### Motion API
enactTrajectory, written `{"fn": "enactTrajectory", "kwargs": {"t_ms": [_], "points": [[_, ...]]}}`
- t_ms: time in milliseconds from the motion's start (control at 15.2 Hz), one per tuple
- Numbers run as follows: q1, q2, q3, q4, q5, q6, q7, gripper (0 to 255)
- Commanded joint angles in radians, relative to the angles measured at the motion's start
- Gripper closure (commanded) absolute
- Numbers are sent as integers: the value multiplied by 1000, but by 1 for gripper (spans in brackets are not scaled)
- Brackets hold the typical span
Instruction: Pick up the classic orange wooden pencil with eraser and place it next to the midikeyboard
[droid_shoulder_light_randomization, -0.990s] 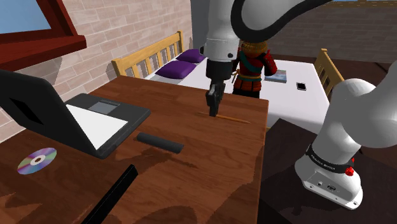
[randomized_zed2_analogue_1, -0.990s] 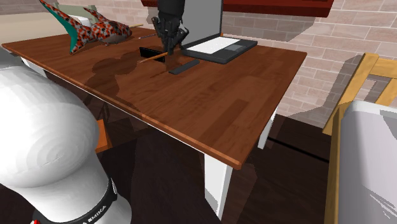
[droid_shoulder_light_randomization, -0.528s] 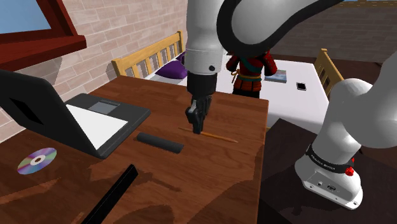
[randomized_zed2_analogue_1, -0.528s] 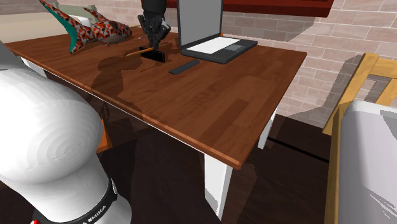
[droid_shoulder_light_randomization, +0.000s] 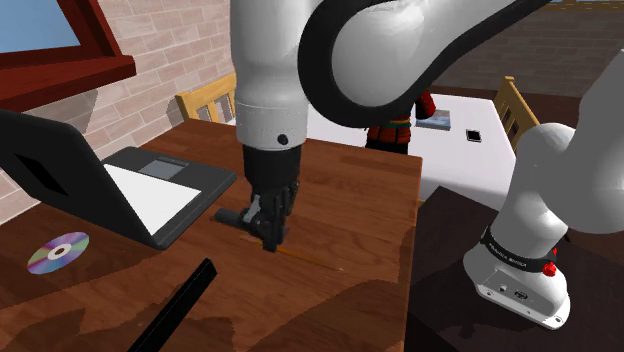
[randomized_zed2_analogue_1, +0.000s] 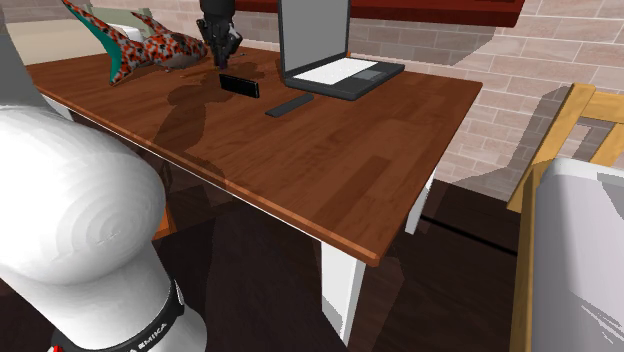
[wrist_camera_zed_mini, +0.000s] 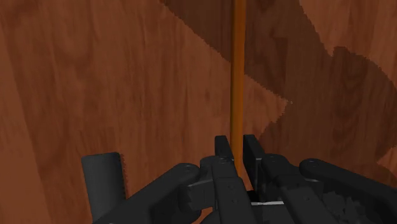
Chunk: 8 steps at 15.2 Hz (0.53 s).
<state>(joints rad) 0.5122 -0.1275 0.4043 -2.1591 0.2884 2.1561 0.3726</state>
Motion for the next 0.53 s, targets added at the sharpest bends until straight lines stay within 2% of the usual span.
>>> {"fn": "enactTrajectory", "kwargs": {"t_ms": [0, 198, 462], "points": [[12, 61, 28, 63, -32, 6, 59, 255], [39, 155, 62, 161, -91, 9, 148, 255], [45, 178, 64, 144, -99, 48, 154, 255]]}}
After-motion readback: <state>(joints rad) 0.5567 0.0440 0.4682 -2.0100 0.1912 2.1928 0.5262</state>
